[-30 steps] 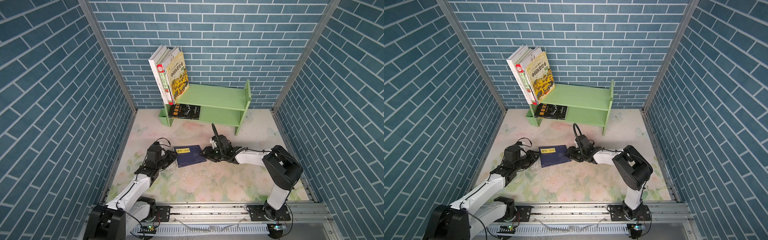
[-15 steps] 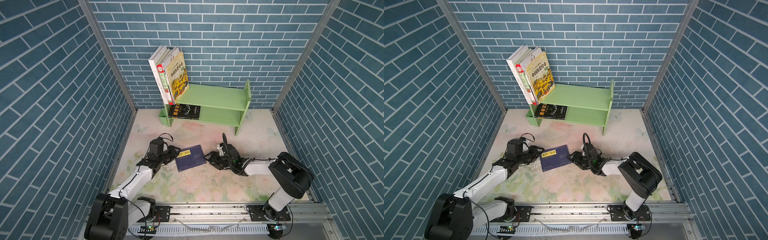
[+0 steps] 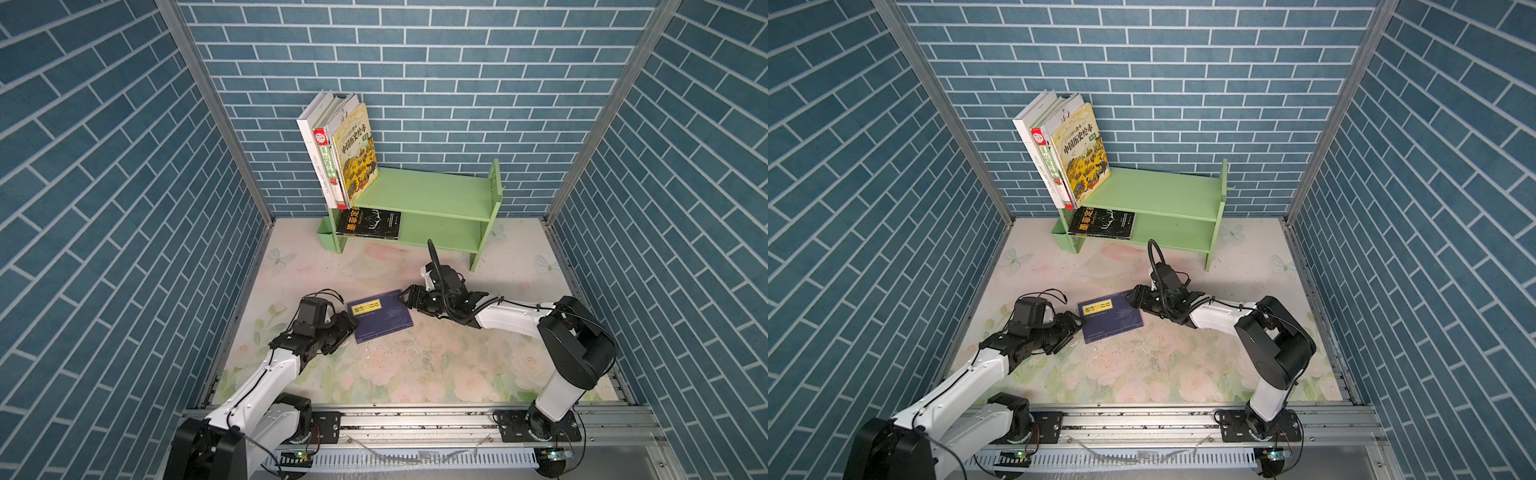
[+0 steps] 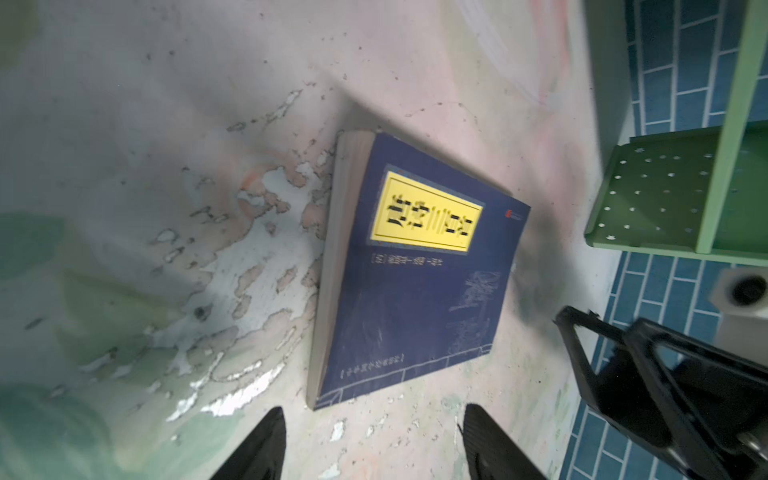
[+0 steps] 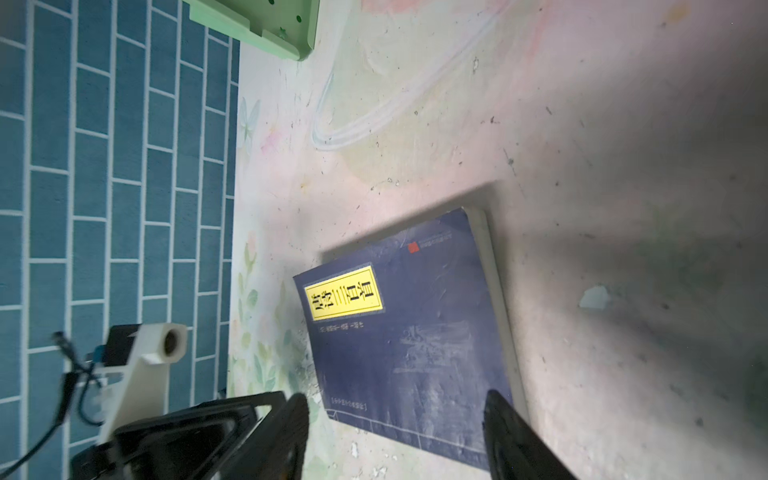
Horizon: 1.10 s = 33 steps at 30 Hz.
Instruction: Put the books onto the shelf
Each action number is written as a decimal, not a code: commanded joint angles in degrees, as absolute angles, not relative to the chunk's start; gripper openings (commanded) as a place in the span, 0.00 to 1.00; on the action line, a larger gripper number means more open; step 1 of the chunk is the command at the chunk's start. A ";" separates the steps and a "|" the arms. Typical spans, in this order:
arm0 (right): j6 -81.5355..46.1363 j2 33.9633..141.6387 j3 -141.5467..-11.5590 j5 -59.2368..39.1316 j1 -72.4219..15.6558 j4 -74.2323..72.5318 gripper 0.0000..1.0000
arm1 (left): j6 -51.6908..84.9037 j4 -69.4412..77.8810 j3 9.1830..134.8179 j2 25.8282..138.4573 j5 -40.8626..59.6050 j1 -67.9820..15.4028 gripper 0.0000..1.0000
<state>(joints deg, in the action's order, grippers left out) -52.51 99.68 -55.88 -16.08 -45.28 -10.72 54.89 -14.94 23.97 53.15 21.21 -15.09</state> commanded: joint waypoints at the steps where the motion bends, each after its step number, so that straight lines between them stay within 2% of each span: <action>1: -40.85 102.90 -63.09 -15.76 -45.35 -6.90 0.67 | 59.24 -18.72 23.10 49.20 20.79 -17.89 0.72; 7: -38.17 113.38 -76.60 -22.02 -44.40 -4.59 0.67 | 66.66 -14.33 20.48 49.34 20.84 -24.69 0.77; 16: -39.41 122.28 -85.26 -25.12 -44.03 -3.19 0.67 | 74.91 2.28 17.81 61.01 17.93 -34.09 0.84; 23: -38.97 124.54 -86.54 -24.85 -44.04 2.66 0.67 | 74.10 8.72 21.35 71.92 16.45 -36.12 0.85; 33: -37.86 119.42 -76.08 -23.43 -44.58 11.03 0.64 | 73.52 8.00 22.32 75.38 9.14 -35.79 0.90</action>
